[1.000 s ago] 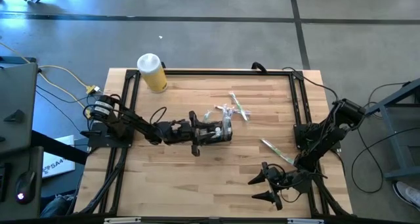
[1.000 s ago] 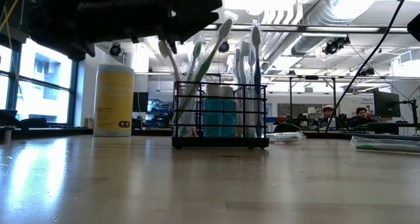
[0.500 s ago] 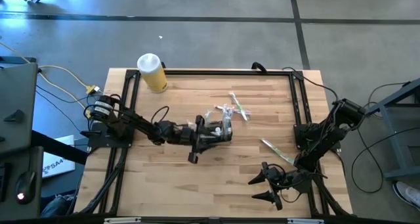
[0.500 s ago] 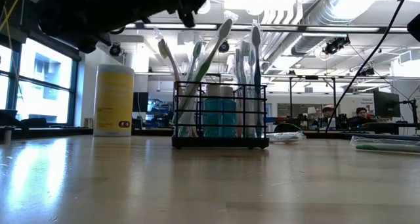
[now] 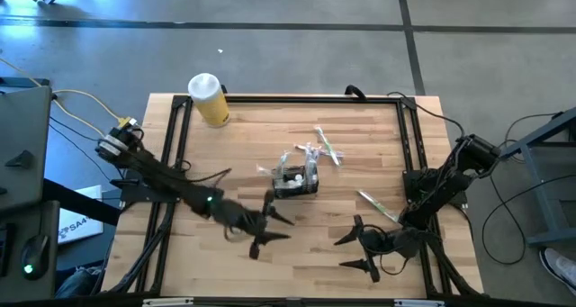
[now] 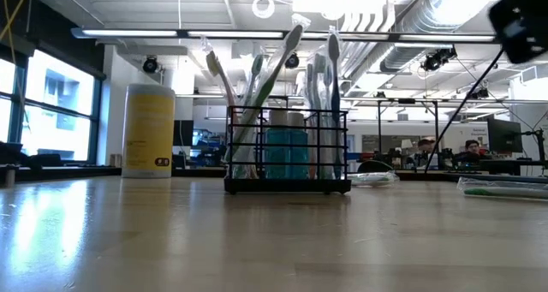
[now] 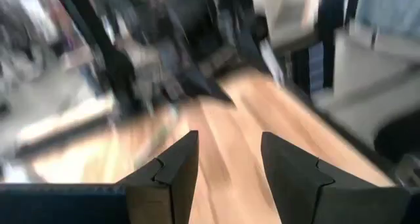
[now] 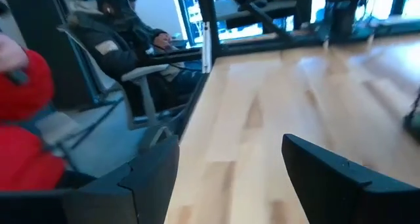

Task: Pick & Place toothbrushing station
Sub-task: Put the green toothbrush into the wire organizer

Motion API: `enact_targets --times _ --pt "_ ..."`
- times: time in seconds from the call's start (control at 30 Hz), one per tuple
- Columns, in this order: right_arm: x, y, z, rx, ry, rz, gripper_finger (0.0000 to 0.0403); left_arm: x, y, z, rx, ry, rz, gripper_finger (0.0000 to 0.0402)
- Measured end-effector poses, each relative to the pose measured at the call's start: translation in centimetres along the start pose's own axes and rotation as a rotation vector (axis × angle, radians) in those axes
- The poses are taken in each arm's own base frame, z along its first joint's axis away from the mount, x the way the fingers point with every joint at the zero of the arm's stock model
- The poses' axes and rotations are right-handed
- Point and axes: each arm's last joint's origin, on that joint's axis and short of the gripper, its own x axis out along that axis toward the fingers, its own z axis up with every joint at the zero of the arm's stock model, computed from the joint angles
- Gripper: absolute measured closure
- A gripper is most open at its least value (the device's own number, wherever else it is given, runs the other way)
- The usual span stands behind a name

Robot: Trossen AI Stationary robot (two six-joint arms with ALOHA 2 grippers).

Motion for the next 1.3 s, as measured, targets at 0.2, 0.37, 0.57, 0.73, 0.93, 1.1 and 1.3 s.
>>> enact_targets --times 0.2,0.37,0.57,0.73,0.93,1.1,1.3 --pt "1.5 -2.2 1.2 -0.128 -0.046 -0.069 0.0141 -1.4 -3.0 2.7 -0.094 0.322 -0.067 0.0242" --pt "2.8 -3.7 2.2 -0.218 -0.043 -0.031 0.0141 -2.8 -5.5 2.9 -0.211 0.392 -0.117 0.0242" --pt "4.3 -4.4 4.0 -0.355 -0.062 -0.004 0.0141 -3.9 -8.3 2.8 -0.288 0.391 -0.088 0.0242" --pt "5.5 -5.6 5.1 -0.432 -0.027 -0.072 0.0141 -4.3 -10.3 2.1 -0.371 0.382 0.031 0.0242" --pt "7.7 -7.3 4.2 -0.515 0.018 -0.299 0.0141 -4.2 -12.0 0.8 -0.481 0.377 0.13 0.0242" --pt "10.0 -8.5 3.5 -0.493 0.026 -0.429 0.0141 -3.8 -12.4 0.0 -0.521 0.387 0.162 0.0242" --pt "11.4 -8.9 3.9 -0.478 0.0 -0.612 0.0141 -3.5 -12.6 -0.3 -0.51 0.396 0.169 0.0242"
